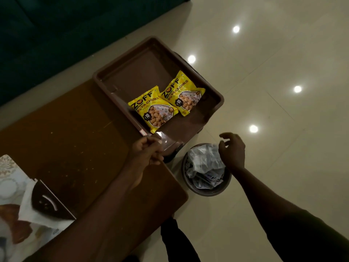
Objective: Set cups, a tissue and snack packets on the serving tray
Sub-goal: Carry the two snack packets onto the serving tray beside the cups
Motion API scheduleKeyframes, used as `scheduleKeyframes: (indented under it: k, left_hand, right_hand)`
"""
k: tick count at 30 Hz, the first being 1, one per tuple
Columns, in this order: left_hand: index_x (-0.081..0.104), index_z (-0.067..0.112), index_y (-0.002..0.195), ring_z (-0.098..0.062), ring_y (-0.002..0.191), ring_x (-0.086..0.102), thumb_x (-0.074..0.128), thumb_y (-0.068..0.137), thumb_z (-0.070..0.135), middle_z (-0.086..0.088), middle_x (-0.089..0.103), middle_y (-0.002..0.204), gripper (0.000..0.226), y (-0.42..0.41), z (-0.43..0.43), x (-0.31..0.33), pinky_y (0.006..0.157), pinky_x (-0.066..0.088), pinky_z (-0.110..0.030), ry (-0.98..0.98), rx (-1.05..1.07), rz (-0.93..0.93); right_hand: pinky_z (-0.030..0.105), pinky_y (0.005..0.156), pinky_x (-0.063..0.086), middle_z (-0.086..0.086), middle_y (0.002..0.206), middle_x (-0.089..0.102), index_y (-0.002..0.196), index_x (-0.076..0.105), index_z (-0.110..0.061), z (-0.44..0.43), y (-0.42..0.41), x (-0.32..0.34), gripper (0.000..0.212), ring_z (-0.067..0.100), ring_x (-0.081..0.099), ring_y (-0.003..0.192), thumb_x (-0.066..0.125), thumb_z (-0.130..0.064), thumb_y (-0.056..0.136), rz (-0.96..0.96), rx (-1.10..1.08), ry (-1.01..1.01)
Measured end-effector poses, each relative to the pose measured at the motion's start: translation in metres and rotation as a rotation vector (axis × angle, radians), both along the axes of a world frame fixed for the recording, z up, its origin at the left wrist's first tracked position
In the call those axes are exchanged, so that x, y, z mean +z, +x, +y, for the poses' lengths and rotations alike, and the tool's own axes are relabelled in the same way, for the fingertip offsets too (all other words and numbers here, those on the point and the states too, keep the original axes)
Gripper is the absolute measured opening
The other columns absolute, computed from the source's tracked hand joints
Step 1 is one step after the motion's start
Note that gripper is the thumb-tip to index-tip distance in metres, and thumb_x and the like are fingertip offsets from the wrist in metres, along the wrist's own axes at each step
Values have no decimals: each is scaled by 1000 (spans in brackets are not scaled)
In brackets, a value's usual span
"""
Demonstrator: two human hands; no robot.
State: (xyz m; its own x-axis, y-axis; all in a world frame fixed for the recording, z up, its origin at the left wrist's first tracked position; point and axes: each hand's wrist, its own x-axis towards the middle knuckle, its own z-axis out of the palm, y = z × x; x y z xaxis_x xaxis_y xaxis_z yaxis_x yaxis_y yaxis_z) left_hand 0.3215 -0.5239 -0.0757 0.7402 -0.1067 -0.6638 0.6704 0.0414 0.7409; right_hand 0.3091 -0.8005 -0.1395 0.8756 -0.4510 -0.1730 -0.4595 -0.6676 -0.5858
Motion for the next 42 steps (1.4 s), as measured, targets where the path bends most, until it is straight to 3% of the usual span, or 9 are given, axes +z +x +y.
scheduleKeyframes:
  k: [3,7,13,16,21,25,31,36,42]
  left_hand:
    - [57,9,110,-16,74,65,65,87,16,-9,66,89,26,26,-4,4,66,54,-32,43,171,-77]
    - [50,14,112,-14,87,60,71,83,16,-4,59,102,36,63,-6,3,72,52,-31,137,384,-151]
    - [45,14,123,-4,80,55,77,77,24,10,52,95,57,102,-14,3,64,44,-24,228,577,-159]
    - [45,12,124,-9,85,58,78,76,27,4,56,105,60,110,-21,2,71,48,-28,256,600,-110]
    - [41,8,134,-35,118,56,79,75,31,-17,51,136,74,114,-37,-11,97,49,-51,209,565,94]
    - [19,10,151,-33,138,37,77,77,32,-16,29,156,97,119,-49,-20,110,38,-46,304,589,136]
    - [26,3,143,-39,130,44,73,79,37,-21,38,147,86,129,-59,-31,102,44,-46,371,667,253]
    - [50,5,125,-38,121,52,75,77,35,-20,55,132,62,128,-58,-38,98,47,-47,476,480,175]
    - [47,9,118,-34,108,61,70,80,11,-15,61,121,44,115,-55,-31,92,51,-43,438,436,59]
  right_hand:
    - [13,63,41,8,105,66,102,65,-9,12,43,29,18,14,59,75,56,-5,87,-187,41,-3]
    - [27,71,49,8,103,66,102,64,-10,27,101,59,19,18,60,84,57,-6,86,-260,134,57]
    - [42,81,53,5,106,68,110,60,-17,52,166,72,29,25,63,99,56,-15,81,-123,164,126]
    - [35,77,49,7,104,66,111,57,-14,60,180,66,30,25,61,97,59,-20,81,-78,160,134]
    - [30,74,37,11,114,62,116,52,-12,62,191,50,39,28,58,105,67,-22,81,25,353,25]
    - [32,79,43,13,126,59,125,49,-10,61,202,39,57,30,57,112,73,-32,78,166,500,-130]
    - [43,91,46,18,127,57,130,42,-5,58,208,29,83,36,55,117,75,-52,71,319,465,-178]
    - [37,84,49,8,102,67,105,65,-13,54,199,22,57,29,61,104,75,-56,69,358,453,-125]
    - [25,72,42,9,108,70,112,64,-12,48,183,37,39,17,61,89,74,-31,79,290,435,65]
